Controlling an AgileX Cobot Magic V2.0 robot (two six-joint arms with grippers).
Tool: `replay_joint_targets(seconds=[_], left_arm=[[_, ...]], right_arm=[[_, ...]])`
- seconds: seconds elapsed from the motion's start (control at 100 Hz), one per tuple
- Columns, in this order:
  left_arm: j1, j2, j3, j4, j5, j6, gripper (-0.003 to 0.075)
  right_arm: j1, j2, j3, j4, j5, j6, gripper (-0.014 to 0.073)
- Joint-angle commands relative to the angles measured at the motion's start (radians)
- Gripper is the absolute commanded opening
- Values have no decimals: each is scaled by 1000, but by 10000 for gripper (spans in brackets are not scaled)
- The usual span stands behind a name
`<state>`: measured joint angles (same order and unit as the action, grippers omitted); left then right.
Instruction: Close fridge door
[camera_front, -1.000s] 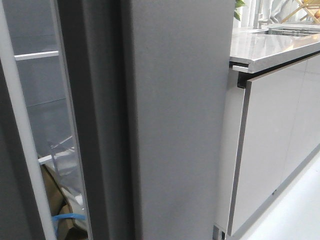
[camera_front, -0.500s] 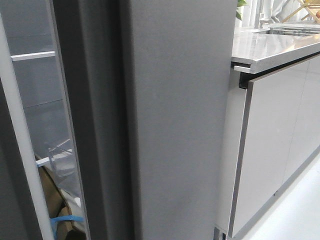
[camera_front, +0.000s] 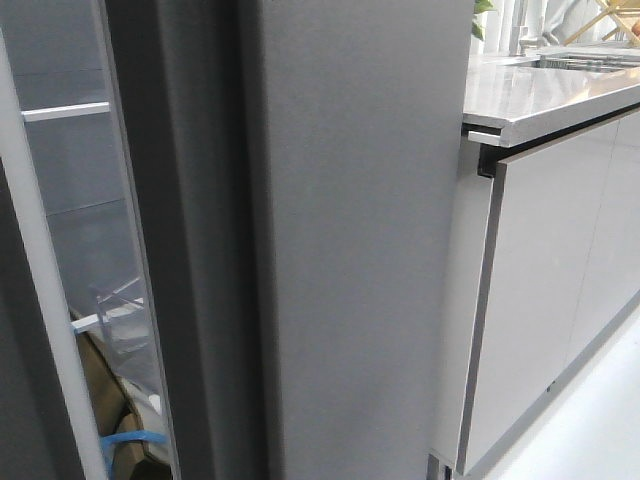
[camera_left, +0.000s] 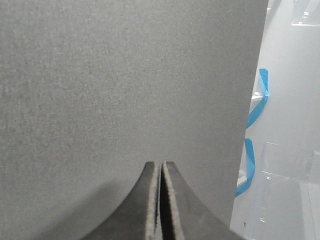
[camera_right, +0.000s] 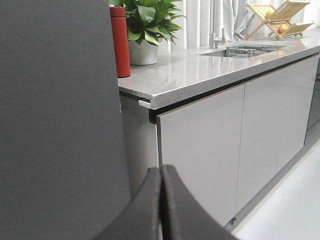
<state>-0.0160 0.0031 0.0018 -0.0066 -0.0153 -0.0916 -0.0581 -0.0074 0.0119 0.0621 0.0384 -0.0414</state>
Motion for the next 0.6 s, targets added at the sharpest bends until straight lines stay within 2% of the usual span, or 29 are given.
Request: replay_joint_targets(seconds=[0.0,0.59], left_arm=[[-8,19,28,-2,-77,-4,-21],[-8,19,28,-2,-77,-4,-21]], right_arm=[[-3,-12,12,-7,-76,-9,-76],[-3,-12,12,-7,-74,-9,-76]])
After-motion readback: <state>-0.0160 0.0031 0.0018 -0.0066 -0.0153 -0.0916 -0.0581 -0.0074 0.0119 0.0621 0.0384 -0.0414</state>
